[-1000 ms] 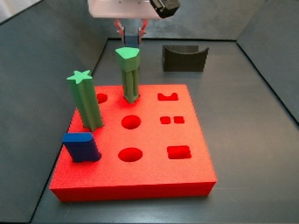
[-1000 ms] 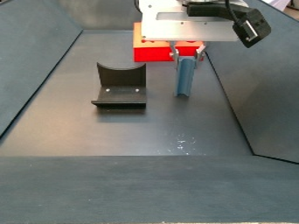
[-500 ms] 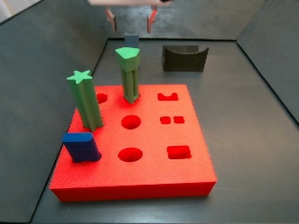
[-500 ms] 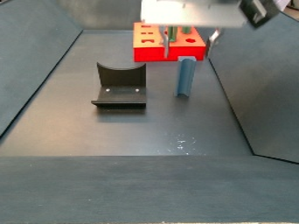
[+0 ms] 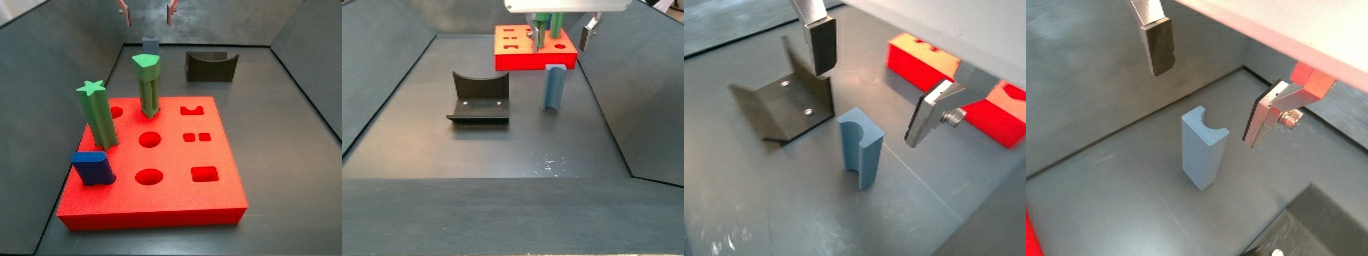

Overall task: Pick up the arch object. Move up. Rotate the arch object. Move to above the board. Insert the arch object.
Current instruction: Rotate the arch object.

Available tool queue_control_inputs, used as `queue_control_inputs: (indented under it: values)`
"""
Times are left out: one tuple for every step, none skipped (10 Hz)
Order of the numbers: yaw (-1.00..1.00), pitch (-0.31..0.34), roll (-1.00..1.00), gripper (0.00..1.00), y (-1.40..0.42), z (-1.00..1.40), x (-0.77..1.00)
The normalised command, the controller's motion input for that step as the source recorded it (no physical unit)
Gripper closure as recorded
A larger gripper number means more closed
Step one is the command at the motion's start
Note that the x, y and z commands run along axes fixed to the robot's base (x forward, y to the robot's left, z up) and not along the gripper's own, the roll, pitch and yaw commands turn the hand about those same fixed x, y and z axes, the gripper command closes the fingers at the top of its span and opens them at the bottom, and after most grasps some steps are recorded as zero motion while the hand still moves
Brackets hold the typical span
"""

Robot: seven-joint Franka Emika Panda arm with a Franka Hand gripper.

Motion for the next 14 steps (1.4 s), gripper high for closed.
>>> queue_control_inputs:
  values:
    - [1.0, 0.003, 0.0, 0.0, 0.0, -0.04, 0.02]
    - [1.0, 0.003, 0.0, 0.0, 0.0, -0.04, 0.02]
    - [1.0, 0.003, 0.0, 0.0, 0.0, -0.04, 0.03]
    - [1.0, 0.003, 0.0, 0.0, 0.0, -0.04, 0.03]
    - [1.0, 0.003, 0.0, 0.0, 0.0, -0.04, 0.03]
    - [1.0, 0.003, 0.0, 0.0, 0.0, -0.04, 0.03]
    - [1.0, 0.003, 0.0, 0.0, 0.0, -0.03, 0.03]
    - [1.0, 0.003, 0.0, 0.0, 0.0, -0.03, 0.03]
    - [1.0, 0.004, 0.0, 0.0, 0.0, -0.03, 0.03]
    - [1.0, 0.004, 0.0, 0.0, 0.0, -0.03, 0.03]
    - [1.0, 0.004, 0.0, 0.0, 0.0, -0.03, 0.03]
    - [1.0, 0.004, 0.0, 0.0, 0.0, -0.03, 0.03]
    - [1.0, 0.004, 0.0, 0.0, 0.0, -0.03, 0.03]
    - [1.0, 0.004, 0.0, 0.0, 0.0, -0.03, 0.03]
